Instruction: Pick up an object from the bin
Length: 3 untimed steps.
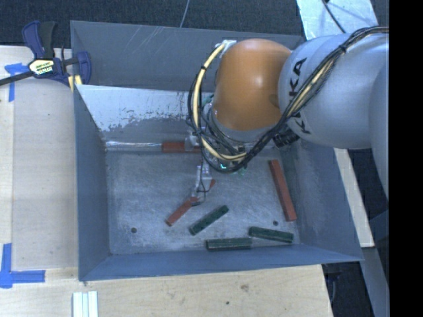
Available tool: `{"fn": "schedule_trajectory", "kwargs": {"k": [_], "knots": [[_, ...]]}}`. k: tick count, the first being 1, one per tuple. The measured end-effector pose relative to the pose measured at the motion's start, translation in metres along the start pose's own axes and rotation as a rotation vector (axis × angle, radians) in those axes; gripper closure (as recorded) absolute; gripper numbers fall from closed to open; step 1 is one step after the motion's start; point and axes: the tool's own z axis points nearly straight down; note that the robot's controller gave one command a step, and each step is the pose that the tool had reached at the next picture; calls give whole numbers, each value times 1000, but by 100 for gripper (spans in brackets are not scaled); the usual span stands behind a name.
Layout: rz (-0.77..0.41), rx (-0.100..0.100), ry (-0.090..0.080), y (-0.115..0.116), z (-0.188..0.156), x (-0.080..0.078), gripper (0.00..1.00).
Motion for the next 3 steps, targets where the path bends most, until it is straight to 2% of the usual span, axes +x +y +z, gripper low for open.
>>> {"fn": "schedule_trajectory", "kwargs": {"k": [1,2,3], "knots": [[1,0,-2,0,-1,-1,0],[-83,0,-6,-4,40,9,0],[-216,1,-3,-11,96,13,0]]}}
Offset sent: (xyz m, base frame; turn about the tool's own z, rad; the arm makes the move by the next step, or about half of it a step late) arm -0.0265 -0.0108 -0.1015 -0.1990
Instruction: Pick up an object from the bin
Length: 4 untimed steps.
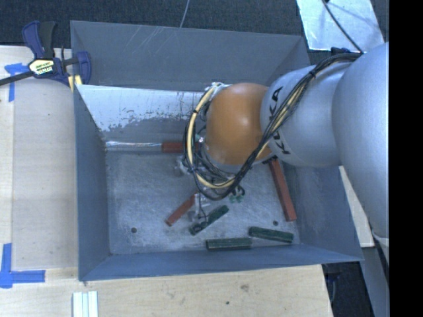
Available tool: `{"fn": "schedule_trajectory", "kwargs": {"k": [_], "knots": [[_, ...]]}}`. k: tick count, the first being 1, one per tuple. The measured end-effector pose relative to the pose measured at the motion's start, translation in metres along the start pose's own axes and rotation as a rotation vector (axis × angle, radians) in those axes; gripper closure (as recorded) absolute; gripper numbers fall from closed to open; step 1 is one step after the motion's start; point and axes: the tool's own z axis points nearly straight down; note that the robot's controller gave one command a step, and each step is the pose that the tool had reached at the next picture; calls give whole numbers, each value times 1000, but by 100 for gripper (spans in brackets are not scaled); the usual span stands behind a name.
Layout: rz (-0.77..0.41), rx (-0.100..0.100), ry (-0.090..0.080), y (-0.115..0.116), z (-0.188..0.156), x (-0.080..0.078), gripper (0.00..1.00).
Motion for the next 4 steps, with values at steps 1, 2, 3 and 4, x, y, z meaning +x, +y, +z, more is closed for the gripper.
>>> {"fn": "schedule_trajectory", "kwargs": {"k": [1,2,3,4], "knots": [[80,-1,1,-16,6,24,100],[81,-1,1,-16,6,24,100],[78,1,5,-32,-69,16,100],[189,0,2,-16,-204,31,100]]}}
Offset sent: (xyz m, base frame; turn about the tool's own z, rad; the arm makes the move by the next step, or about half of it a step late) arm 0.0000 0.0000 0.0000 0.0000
